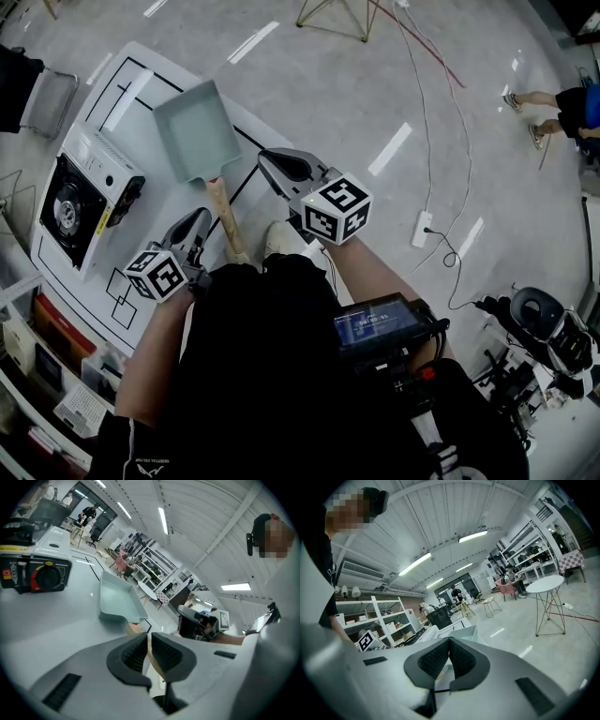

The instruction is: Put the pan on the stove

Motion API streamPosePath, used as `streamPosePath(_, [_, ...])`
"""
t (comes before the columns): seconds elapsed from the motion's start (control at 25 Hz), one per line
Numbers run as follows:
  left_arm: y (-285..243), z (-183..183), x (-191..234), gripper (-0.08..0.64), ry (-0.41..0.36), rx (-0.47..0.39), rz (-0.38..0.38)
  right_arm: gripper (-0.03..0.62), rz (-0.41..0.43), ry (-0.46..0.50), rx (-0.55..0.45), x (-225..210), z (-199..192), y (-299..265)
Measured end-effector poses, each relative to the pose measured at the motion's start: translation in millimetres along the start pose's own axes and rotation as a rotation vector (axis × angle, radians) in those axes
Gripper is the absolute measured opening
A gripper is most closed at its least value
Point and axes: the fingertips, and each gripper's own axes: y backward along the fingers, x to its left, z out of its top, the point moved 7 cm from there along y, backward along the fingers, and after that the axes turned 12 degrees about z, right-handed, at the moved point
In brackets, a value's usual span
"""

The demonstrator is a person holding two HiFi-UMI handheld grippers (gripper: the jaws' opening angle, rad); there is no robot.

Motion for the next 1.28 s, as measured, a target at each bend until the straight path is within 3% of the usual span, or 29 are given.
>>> streamPosePath(0.24, [-10.1, -1.1, 6.2, 0.128, 0.091, 0.039, 0.006, 0.026, 0.014, -0.013, -0.006, -4.4, -3.9, -3.1])
streamPosePath(0.36, [-20.5, -3.8, 0.8, 0.178, 0.165, 0.073, -0.036, 0.026, 0.006, -0.018, 0.001, -5.8, -5.2, 4.4])
streamPosePath(0.6, [-40.4, -7.9, -3.8, 0.237, 0.233, 0.182, -0.096, 0.025, -0.010, -0.021, 0.002, -5.4, -8.3, 8.4])
streamPosePath(0.92, [-58.7, -13.8, -3.5, 0.249, 0.364, 0.253, -0.154, 0.025, -0.024, -0.025, -0.001, -4.6, -9.1, 17.6])
streamPosePath(1.28, [-71.6, -19.3, -5.3, 0.245, 0.409, 0.293, -0.175, 0.026, -0.040, -0.038, -0.008, -7.8, -12.4, 25.6])
